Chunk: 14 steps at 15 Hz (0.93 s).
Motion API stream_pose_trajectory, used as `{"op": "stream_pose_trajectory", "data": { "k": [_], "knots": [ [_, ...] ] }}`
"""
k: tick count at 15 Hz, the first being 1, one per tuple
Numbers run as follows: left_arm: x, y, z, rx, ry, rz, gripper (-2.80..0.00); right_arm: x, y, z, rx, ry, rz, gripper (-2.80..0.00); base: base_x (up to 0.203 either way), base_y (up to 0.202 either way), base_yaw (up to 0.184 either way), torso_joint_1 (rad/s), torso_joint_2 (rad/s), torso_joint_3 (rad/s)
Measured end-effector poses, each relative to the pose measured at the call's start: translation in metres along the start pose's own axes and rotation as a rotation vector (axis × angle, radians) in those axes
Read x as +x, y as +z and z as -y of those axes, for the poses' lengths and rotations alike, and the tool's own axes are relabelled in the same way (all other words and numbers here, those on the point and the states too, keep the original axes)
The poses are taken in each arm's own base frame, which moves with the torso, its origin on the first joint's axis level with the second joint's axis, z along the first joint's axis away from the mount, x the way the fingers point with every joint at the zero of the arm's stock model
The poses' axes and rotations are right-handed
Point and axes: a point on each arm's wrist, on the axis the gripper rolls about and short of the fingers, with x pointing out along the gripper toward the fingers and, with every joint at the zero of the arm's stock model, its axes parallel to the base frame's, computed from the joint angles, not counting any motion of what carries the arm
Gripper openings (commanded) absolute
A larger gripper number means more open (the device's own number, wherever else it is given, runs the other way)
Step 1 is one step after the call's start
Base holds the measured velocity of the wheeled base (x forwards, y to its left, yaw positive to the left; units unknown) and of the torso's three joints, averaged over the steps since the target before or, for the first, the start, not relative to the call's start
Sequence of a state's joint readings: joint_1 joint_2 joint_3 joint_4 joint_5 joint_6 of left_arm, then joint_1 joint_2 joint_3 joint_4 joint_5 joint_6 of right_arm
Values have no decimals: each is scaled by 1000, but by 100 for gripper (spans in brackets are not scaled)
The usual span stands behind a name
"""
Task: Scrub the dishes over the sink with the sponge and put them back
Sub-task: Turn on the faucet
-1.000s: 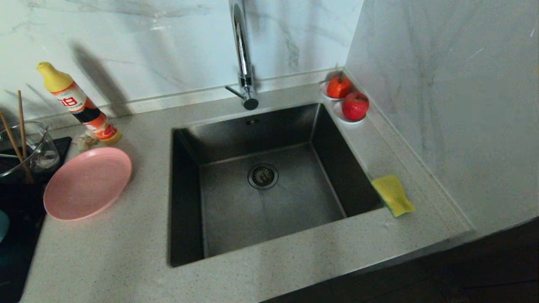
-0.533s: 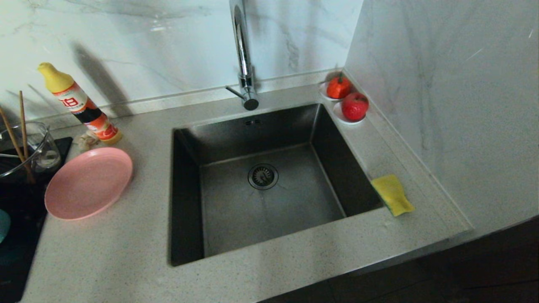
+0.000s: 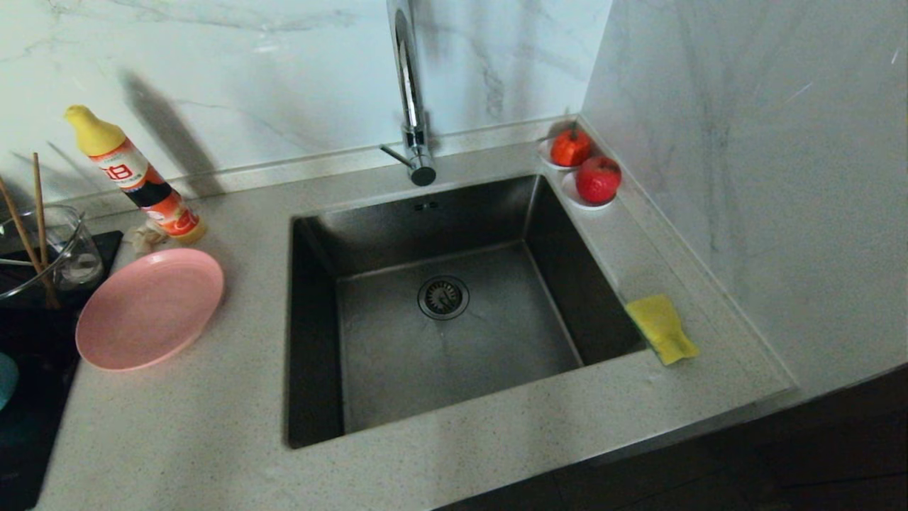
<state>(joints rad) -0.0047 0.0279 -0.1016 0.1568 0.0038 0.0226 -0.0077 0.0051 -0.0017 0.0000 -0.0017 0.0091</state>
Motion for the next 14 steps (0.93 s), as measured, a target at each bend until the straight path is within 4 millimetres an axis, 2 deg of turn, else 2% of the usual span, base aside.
{"op": "stream_pose_trajectory", "data": {
  "k": [4,14],
  "knots": [
    [4,-9,0,-6,5,60,-280,0,0,0,0,0,0,-280,0,0,0,0,0,0],
    [4,-10,0,-16,4,60,-280,0,0,0,0,0,0,-280,0,0,0,0,0,0]
  ]
}}
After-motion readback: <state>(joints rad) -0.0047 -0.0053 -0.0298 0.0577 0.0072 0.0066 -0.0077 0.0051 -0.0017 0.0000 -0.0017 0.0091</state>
